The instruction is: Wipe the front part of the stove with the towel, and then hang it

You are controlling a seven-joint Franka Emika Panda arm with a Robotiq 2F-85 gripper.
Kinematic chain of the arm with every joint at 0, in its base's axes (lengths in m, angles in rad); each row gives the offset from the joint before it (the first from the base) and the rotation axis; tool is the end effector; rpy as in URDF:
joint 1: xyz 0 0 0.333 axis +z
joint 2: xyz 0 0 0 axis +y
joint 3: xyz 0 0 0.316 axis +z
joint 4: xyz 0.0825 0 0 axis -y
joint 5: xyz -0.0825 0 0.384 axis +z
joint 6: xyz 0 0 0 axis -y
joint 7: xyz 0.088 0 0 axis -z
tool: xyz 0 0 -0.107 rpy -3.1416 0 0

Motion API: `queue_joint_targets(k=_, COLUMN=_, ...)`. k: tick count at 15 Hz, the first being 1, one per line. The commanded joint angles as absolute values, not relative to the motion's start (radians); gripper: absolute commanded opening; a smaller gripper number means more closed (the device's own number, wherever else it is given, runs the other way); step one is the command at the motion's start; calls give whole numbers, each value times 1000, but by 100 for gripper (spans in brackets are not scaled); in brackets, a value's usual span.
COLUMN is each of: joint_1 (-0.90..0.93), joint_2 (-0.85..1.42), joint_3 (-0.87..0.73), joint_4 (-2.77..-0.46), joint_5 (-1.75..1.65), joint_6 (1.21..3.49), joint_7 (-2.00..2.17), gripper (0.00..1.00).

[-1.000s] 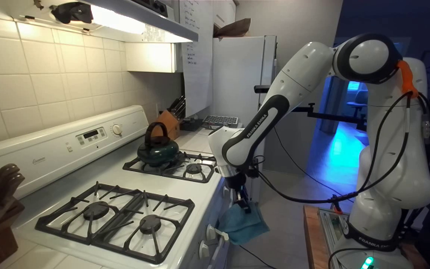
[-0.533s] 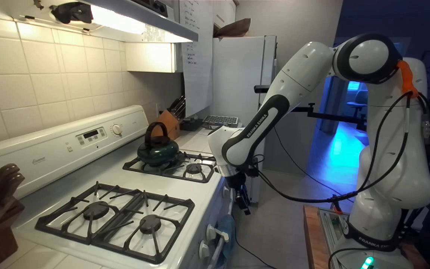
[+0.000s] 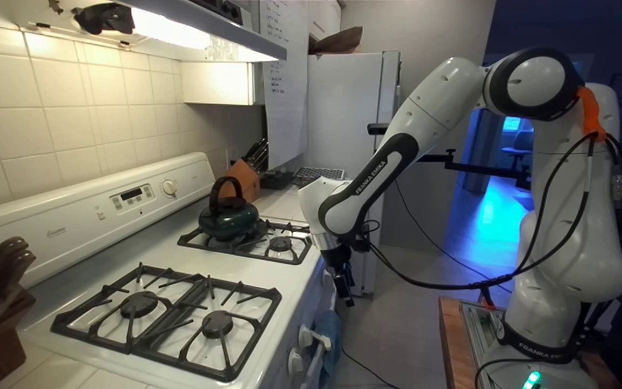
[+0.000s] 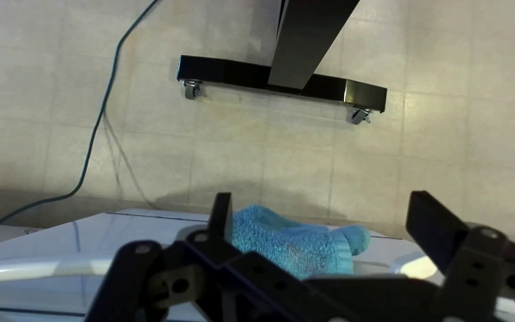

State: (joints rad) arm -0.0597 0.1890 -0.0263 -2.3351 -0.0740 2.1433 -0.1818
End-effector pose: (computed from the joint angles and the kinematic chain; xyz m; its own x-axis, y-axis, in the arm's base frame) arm 0.4700 -0.0439 0.2306 0.9163 0.1401 -0.3751 0.1429 -0.9895 -0.0204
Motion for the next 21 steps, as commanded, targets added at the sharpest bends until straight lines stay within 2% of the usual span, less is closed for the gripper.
queue_joint_targets(k=1, joint_1=-44, joint_2=116, joint_3=-28, joint_4=-2355, joint_5=-114, joint_6=2182, joint_7=-153, gripper=100)
queue_joint_targets(k=8, joint_1=-29, joint_2=-32, joint_3=-19, joint_4=-2380, joint_5=-91, joint_6=2260, joint_7=-154, gripper=100)
queue_joint_targets(k=21, joint_1=-26, joint_2=-167, joint_3=-22, joint_4=-2361, joint_5=-55, joint_6=2185, joint_7=-116, gripper=100)
